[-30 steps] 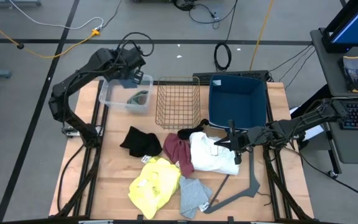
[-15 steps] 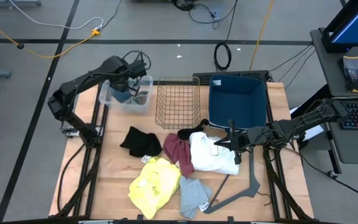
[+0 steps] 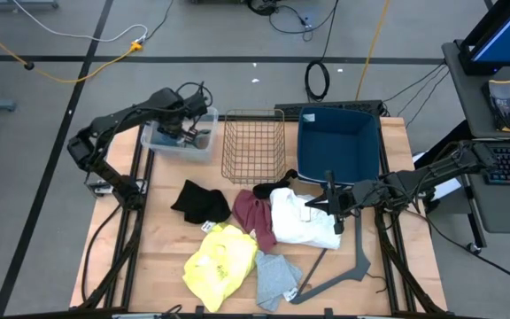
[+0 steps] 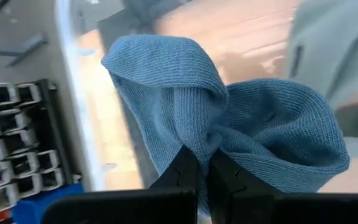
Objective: Pick & Place Cloths
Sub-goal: Put the blue sock into the transparent bin
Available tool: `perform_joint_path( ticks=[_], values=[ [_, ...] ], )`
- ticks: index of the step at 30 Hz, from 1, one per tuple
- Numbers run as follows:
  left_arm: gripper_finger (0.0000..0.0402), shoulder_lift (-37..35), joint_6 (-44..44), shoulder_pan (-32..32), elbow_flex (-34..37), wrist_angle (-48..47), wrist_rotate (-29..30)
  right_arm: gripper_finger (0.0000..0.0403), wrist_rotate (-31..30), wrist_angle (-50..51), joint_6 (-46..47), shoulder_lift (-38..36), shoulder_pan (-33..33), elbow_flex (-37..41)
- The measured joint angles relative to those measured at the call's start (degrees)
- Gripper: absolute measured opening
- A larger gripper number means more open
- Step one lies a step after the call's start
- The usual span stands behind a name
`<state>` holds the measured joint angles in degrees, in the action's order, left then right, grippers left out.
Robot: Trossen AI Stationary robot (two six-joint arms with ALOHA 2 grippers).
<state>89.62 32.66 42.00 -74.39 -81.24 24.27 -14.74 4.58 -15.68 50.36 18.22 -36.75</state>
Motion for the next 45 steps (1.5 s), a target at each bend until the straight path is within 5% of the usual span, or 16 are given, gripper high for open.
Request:
perform_joint_path(
  ticks=[40,45],
  values=[
    [0.0006,0.0,-2.4,-1.1,4.3,8.0,-3.8,0.0,0.0,0.0,6.0,0.0,0.0,0.0],
    [0.003,0.1,-3.1,-1.0,5.2,8.0,-3.9,0.0,0.0,0.0,6.0,0.0,0.0,0.0]
  ],
)
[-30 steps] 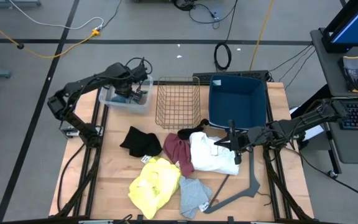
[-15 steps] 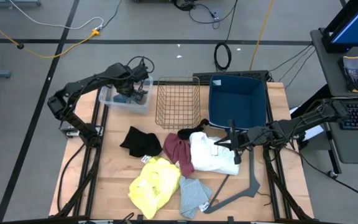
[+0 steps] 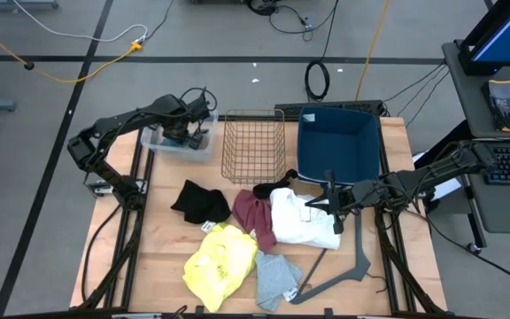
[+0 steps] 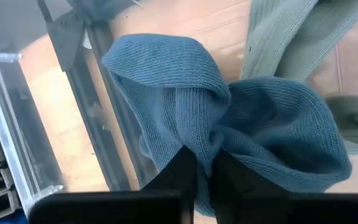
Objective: Pick & Place Cloths
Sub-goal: Put the blue sock into the transparent bin, then put the black sock into the transparent bin
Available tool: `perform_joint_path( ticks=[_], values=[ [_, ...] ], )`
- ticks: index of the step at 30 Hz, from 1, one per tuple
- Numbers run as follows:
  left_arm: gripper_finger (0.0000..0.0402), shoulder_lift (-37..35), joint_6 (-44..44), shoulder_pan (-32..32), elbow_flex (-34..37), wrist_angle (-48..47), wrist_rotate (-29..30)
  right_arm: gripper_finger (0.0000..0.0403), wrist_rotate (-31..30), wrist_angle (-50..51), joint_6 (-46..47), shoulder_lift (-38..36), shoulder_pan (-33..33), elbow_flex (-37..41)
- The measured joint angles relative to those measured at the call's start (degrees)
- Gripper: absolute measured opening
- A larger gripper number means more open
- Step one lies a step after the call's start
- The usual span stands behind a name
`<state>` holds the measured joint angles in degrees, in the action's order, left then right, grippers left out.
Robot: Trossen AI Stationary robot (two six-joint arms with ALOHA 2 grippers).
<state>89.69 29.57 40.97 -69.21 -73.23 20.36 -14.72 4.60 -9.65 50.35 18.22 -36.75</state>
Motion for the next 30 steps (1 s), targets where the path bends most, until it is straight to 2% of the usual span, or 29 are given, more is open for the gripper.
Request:
perform_joint_path(
  ticks=[10,18,23,30],
  values=[
    [0.0142,0.0,-2.4,0.0,0.0,0.0,0.4,0.0004,-0.2,0.0,0.0,0.0,0.0,0.0],
    [0.0226,0.0,-5.3,0.0,0.0,-0.3,0.5,0.004,-0.2,0.0,0.0,0.0,0.0,0.0],
    [0.0251,0.0,-8.3,0.0,-0.2,-1.7,0.7,0.0069,-0.2,0.0,0.0,0.0,0.0,0.0],
    [0.0258,-1.1,-8.5,0.0,-3.0,-4.4,0.7,0.0097,-0.2,0.0,0.0,0.0,0.0,0.0]
  ],
)
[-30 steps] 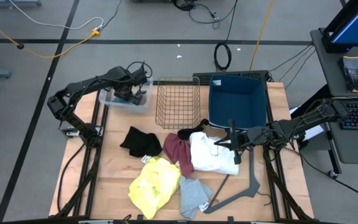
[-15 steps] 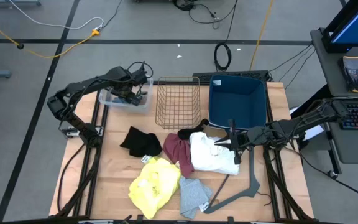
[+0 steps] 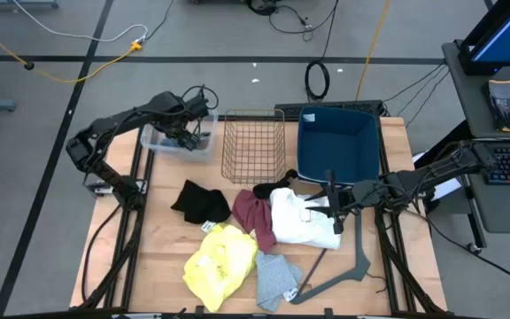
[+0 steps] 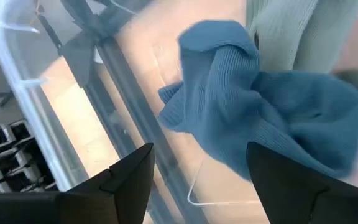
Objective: Pick & Place Cloths
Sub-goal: Put the black sock into the transparent bin
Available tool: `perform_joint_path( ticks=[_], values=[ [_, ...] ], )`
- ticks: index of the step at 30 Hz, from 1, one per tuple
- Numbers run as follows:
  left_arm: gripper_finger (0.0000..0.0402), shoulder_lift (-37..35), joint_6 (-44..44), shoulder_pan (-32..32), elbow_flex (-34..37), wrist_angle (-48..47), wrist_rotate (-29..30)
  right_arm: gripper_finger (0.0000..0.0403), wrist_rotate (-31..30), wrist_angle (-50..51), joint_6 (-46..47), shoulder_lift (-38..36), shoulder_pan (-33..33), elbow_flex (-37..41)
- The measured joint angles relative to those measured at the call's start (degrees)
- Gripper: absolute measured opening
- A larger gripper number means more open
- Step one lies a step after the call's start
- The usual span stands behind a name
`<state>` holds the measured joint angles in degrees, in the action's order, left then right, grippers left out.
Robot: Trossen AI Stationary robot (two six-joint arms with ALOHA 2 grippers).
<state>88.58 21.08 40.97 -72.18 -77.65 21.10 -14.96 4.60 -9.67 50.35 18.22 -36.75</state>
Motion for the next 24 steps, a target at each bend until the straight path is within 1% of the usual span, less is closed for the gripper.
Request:
perform_joint_path(
  ticks=[4,10,15,20,24],
  values=[
    [0.0258,-2.2,0.3,0.0,-1.8,-0.6,0.0,0.0104,0.0,0.0,0.0,0.0,0.0,0.0],
    [0.0258,-7.4,2.1,-0.1,-4.2,-0.3,-0.1,0.0101,0.0,0.0,0.0,0.0,0.0,0.0],
    [0.0258,-11.8,6.0,-1.5,-5.8,0.2,-0.4,0.0101,0.0,0.0,-0.2,0.0,0.0,0.0],
    [0.0257,-15.3,6.0,-4.2,-6.0,4.2,-3.2,0.01,0.0,0.0,-0.2,0.0,0.0,0.0],
    [0.0257,-17.1,5.6,-7.3,-6.0,8.9,-3.5,0.01,0.0,0.0,-0.2,0.0,0.0,0.0]
  ],
)
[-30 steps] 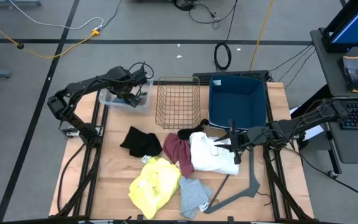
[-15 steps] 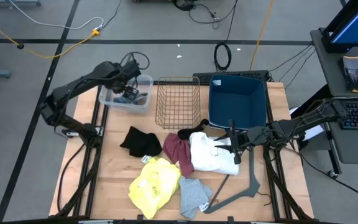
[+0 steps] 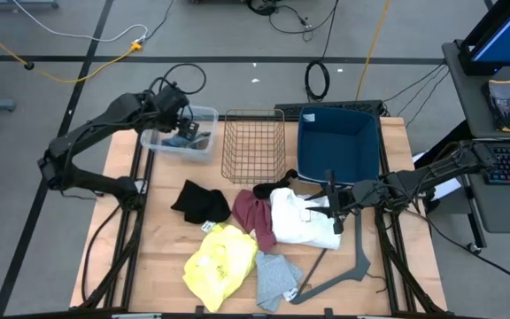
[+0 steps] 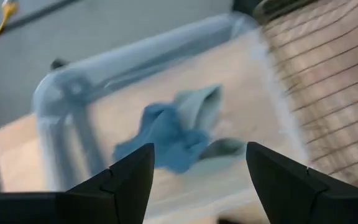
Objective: Pick & Place Cloths
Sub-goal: Put the black sock into the transparent bin
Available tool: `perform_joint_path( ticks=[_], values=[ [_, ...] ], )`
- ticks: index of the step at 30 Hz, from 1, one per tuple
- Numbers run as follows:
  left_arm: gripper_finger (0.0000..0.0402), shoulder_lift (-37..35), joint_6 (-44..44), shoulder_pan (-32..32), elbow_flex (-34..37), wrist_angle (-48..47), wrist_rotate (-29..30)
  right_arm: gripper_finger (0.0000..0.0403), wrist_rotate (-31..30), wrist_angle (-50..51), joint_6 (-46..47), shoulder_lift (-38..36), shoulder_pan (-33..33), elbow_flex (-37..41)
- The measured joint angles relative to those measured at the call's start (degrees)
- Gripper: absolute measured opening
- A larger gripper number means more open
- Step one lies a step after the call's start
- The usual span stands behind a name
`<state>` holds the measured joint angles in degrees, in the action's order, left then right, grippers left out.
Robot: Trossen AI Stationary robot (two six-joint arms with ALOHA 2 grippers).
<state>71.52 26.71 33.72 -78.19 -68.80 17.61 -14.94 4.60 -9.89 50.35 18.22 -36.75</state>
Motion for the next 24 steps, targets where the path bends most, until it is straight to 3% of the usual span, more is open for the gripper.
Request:
perform_joint_path(
  ticks=[6,13,24],
  values=[
    [0.0257,-0.3,-4.8,-7.9,0.0,7.8,-0.1,0.01,0.0,0.0,0.0,0.0,0.0,0.0],
    [0.0257,2.1,-12.1,-22.4,0.0,16.6,0.1,0.0099,0.0,0.0,0.0,0.0,0.0,0.0],
    [0.0257,13.2,-21.8,-41.3,0.0,26.8,4.9,0.01,0.0,1.2,-0.4,0.0,0.0,0.0]
  ],
)
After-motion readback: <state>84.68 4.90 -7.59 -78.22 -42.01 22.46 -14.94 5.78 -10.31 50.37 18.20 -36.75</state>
